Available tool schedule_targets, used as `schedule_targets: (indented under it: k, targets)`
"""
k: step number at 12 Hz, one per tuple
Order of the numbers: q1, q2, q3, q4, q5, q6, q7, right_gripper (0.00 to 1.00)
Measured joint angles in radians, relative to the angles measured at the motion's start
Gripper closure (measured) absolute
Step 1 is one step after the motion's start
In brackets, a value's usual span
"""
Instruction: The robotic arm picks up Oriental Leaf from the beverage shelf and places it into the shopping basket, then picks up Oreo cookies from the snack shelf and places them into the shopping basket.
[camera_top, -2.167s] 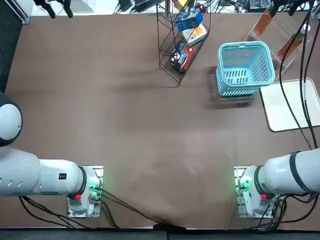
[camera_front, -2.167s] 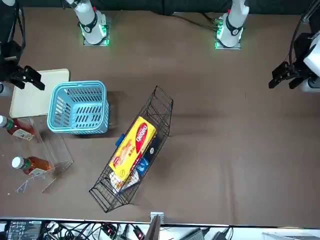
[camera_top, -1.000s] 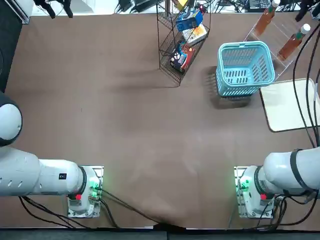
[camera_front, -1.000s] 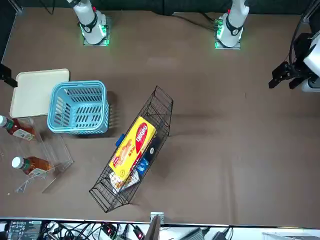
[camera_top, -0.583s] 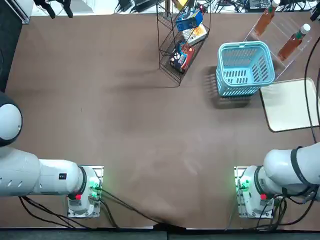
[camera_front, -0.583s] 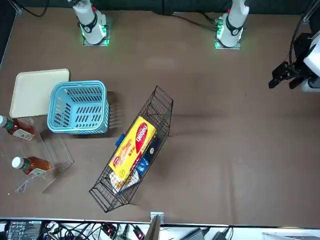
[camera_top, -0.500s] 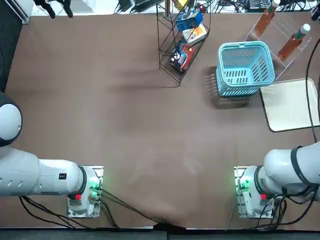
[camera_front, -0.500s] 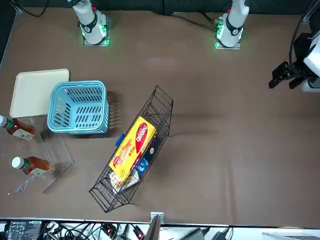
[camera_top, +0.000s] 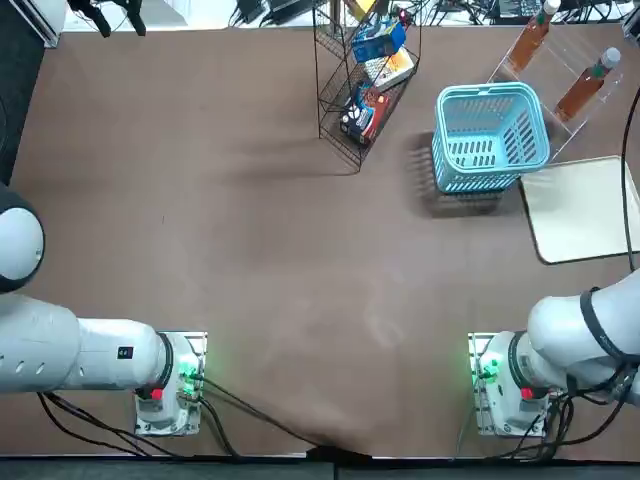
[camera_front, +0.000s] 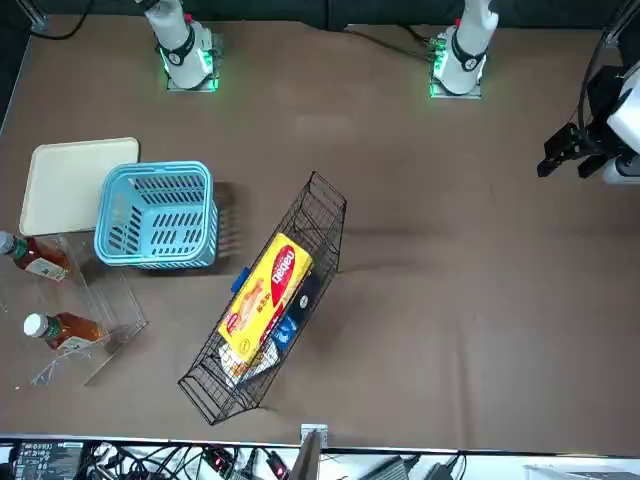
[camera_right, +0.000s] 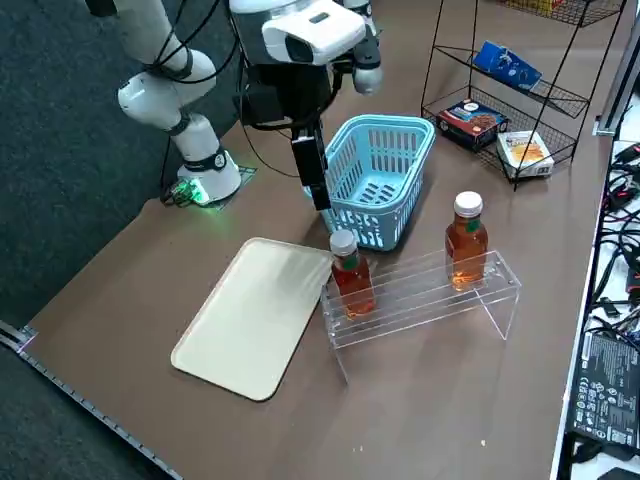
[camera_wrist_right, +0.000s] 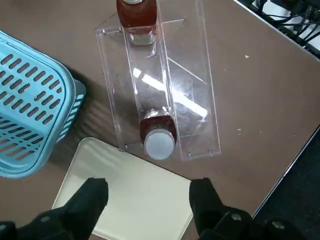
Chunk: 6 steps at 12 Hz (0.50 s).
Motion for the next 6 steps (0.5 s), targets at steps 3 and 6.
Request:
schedule_targets:
  k: [3,6]
  targets:
    - [0.000,0.017,0.000,-0.002,0.000,0.038,-0.003,0.00]
    - [0.000,0.045,0.000,-0.022,0.001,0.098,-0.003,0.00]
